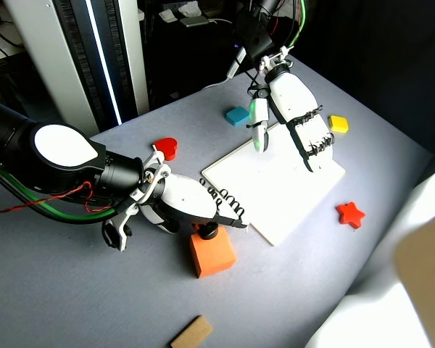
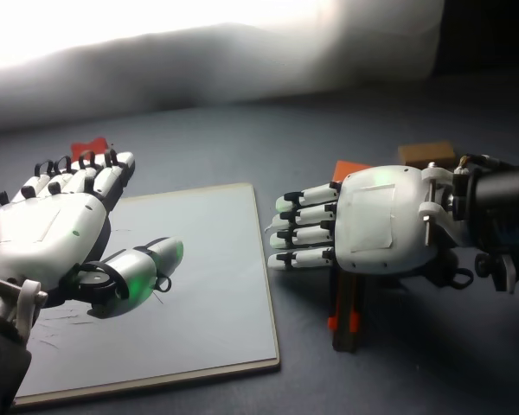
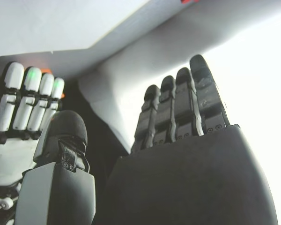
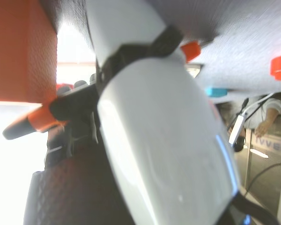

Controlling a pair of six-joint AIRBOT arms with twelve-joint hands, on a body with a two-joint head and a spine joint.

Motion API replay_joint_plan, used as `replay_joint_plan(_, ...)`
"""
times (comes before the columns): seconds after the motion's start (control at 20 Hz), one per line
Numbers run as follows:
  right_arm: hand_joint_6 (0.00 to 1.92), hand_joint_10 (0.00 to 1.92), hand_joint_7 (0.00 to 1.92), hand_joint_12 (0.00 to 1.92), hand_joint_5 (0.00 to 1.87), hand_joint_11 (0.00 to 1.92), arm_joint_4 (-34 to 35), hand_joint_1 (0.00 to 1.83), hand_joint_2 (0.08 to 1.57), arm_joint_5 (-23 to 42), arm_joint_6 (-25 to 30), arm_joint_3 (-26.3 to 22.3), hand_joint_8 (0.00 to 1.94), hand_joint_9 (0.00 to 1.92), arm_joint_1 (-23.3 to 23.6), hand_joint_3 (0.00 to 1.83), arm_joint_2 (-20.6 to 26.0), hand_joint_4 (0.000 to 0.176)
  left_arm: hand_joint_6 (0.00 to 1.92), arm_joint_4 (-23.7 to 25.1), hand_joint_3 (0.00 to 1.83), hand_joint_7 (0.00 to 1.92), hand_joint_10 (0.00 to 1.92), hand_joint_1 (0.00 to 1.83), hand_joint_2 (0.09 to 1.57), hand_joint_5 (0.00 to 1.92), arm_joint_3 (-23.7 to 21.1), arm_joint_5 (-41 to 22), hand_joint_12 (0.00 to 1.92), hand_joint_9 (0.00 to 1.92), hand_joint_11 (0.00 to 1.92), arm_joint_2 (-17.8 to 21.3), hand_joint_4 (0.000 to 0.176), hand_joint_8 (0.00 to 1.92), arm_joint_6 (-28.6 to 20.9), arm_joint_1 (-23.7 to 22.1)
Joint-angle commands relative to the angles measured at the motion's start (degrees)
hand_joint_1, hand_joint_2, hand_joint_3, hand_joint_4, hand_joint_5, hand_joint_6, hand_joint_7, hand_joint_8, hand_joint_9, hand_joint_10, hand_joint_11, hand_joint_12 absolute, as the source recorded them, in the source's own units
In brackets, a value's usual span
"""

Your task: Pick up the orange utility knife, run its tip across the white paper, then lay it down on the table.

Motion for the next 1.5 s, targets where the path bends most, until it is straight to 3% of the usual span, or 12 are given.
replay_joint_plan(0.0,0.0,0.0,0.0,0.0,0.0,0.0,1.1,0.98,1.2,0.1,-0.1,0.1,0.0,0.0,0.6,0.04,-0.1,0.0,0.0,3.6,0.0,0.0,0.0,0.15,1.33,0.0,0.1,-5.3,0.35,0.05,0.0,0.4,0.0,0.0,-0.3,-0.1)
replay_joint_plan(0.15,0.0,0.0,0.02,0.0,0.0,0.0,1.1,1.06,1.22,0.2,-0.3,0.1,0.01,0.01,0.6,0.04,-0.4,0.0,0.01,3.6,0.0,0.1,0.02,0.2,1.29,0.03,0.1,-5.3,0.51,0.12,0.0,0.4,0.0,0.01,-0.3,-0.2)
replay_joint_plan(0.25,0.04,0.04,0.2,0.41,0.14,0.0,1.1,1.06,1.25,0.2,-0.6,0.1,0.02,0.15,0.7,0.01,-0.6,0.0,0.01,3.6,0.0,0.09,0.01,0.14,1.31,0.05,0.1,-5.3,0.47,0.11,0.0,0.3,0.0,0.0,-0.3,-0.2)
replay_joint_plan(0.3,0.22,0.37,0.5,1.04,0.4,0.0,1.1,1.13,1.2,0.1,-0.8,0.0,0.17,0.35,0.8,0.0,-0.6,0.0,0.01,3.6,0.0,0.1,0.01,0.15,1.31,0.05,0.1,-5.3,0.47,0.12,0.0,0.3,0.0,0.01,-0.3,-0.2)
replay_joint_plan(0.35,1.16,1.03,0.66,1.49,0.65,0.08,1.1,1.13,1.25,0.1,-0.8,-0.1,1.19,0.43,0.9,0.0,-0.6,0.0,0.01,3.6,0.0,0.11,0.01,0.13,1.32,0.05,0.0,-5.3,0.46,0.12,0.0,0.3,0.0,0.01,-0.3,-0.2)
replay_joint_plan(0.45,1.45,1.85,0.65,1.9,0.62,0.44,1.1,1.11,1.31,-0.1,-0.8,-0.5,1.7,0.55,1.2,0.02,-0.6,0.0,0.0,3.6,0.0,0.11,0.01,0.16,1.31,0.04,0.0,-5.3,0.47,0.13,0.0,0.3,0.0,0.0,-0.3,-0.2)
replay_joint_plan(0.5,1.83,1.91,0.97,1.92,0.87,0.83,1.1,1.3,1.25,-0.4,-0.7,-0.8,1.89,0.92,1.4,0.0,-0.6,0.0,0.0,3.6,0.0,0.12,0.01,0.15,1.32,0.05,0.0,-5.4,0.49,0.13,0.0,0.3,0.0,0.0,-0.3,-0.2)
replay_joint_plan(0.55,1.9,1.92,1.19,1.92,1.07,1.09,1.1,1.44,1.24,-0.7,-0.7,-1.1,1.93,1.19,1.5,0.0,-0.6,0.0,0.0,3.6,0.0,0.12,0.01,0.16,1.32,0.04,0.0,-5.4,0.51,0.13,0.0,0.3,0.0,0.0,-0.3,-0.2)
replay_joint_plan(0.65,1.92,1.92,1.66,1.92,1.49,1.77,1.2,1.55,1.33,-1.1,-0.6,-1.6,1.94,1.73,1.6,0.0,-0.5,0.083,0.0,3.6,0.0,0.1,0.0,0.14,1.32,0.01,0.0,-5.5,0.51,0.12,0.0,0.3,0.0,0.0,-0.3,-0.2)
replay_joint_plan(0.85,1.92,1.92,1.64,1.92,1.46,1.81,2.7,1.49,1.33,-2.6,-0.6,-2.9,1.94,1.75,2.6,0.0,-0.2,0.174,0.0,3.6,0.0,0.08,0.01,0.14,1.33,0.0,0.0,-5.5,0.46,0.1,0.0,0.3,0.0,0.0,-0.3,-0.1)
replay_joint_plan(1.3,1.92,1.92,1.58,1.92,1.4,1.78,8.5,1.48,1.33,-2.8,-1.3,-4.9,1.94,1.71,8.4,0.0,1.3,0.176,0.0,3.0,0.0,0.1,0.0,0.15,1.31,0.03,1.3,-5.5,0.58,0.12,0.0,0.3,0.0,0.0,-0.3,-0.3)
replay_joint_plan(1.45,1.92,1.92,1.54,1.92,1.36,1.76,14.0,1.48,1.33,2.4,-11.4,-3.4,1.94,1.68,9.5,0.0,1.9,0.176,0.0,1.6,0.0,0.1,0.0,0.16,1.31,0.03,3.0,-5.5,0.65,0.13,0.0,0.3,0.0,0.0,-0.3,-0.3)
